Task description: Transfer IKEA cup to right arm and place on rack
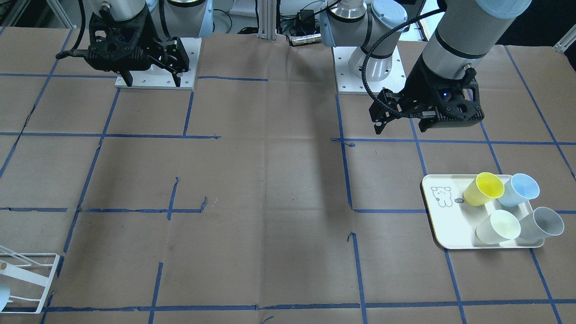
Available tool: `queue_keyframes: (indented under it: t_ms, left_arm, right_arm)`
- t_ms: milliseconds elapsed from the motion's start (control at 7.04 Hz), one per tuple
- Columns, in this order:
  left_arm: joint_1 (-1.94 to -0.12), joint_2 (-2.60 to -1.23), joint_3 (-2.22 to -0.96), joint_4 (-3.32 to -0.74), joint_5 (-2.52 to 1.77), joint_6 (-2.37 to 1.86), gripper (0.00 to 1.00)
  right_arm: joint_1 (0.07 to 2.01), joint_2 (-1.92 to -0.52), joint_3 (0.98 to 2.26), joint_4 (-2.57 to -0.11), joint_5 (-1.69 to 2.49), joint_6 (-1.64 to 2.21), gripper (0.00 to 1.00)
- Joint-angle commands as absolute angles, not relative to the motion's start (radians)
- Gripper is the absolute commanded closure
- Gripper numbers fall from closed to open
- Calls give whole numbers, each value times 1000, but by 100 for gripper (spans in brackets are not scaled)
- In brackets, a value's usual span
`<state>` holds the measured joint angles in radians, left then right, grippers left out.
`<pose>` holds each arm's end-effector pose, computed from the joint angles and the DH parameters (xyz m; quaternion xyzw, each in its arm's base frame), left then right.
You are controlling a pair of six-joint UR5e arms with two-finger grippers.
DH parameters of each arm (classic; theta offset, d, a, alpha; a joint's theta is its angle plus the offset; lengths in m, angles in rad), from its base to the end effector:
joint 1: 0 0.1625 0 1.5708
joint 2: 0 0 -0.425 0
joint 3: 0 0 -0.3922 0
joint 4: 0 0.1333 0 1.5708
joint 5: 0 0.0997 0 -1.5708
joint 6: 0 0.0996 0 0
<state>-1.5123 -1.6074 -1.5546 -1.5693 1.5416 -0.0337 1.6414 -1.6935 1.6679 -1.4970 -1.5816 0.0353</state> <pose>-0.1064 -0.5126 0.4778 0.0462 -0.9988 -0.0093 0.0147 0.1626 -0.4244 0.4901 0.0178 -0.9995 -0.0238 0.0067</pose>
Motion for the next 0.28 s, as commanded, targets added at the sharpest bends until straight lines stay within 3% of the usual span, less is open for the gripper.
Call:
queue_keyframes:
  t_ms: [0, 142]
  left_arm:
    - [-1513, -1606, -1554, -1572, 1542, -34, 1]
    - [-1513, -1606, -1554, -1569, 1542, -34, 1]
  right_arm:
    - [1641, -1694, 1669, -1499, -1578, 35, 0]
    - [1641, -1694, 1670, -1499, -1578, 35, 0]
